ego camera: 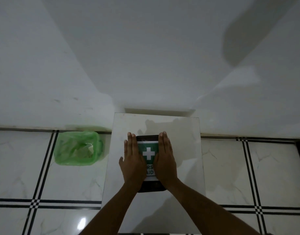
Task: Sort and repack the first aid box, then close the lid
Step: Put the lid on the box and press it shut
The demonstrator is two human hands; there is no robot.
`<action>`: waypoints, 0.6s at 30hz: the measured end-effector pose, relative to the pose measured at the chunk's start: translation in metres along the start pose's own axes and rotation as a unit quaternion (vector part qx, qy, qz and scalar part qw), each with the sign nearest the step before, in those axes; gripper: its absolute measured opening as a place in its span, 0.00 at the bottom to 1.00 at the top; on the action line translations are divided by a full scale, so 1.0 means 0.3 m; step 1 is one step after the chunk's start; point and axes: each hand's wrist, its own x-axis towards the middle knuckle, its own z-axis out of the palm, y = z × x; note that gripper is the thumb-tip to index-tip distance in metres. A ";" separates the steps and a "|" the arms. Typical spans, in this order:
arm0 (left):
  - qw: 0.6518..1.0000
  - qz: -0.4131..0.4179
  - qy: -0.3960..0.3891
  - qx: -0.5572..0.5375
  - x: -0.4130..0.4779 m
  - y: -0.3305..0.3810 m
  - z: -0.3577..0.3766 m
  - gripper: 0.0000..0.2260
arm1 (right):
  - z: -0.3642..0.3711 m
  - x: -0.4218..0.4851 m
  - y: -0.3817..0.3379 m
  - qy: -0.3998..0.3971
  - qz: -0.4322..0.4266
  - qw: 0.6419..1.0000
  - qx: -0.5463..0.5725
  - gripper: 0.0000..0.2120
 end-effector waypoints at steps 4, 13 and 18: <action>0.999 0.014 -0.006 -0.047 -0.008 0.001 -0.009 0.31 | -0.002 0.004 0.011 -0.013 0.035 0.999 0.016 0.41; 0.999 0.039 0.006 0.013 -0.009 -0.006 -0.056 0.26 | -0.060 -0.005 -0.012 -0.012 -0.011 0.998 -0.068 0.32; 0.987 0.118 -0.057 0.095 -0.161 -0.057 -0.043 0.28 | -0.048 -0.163 0.007 -0.001 -0.005 0.998 -0.068 0.34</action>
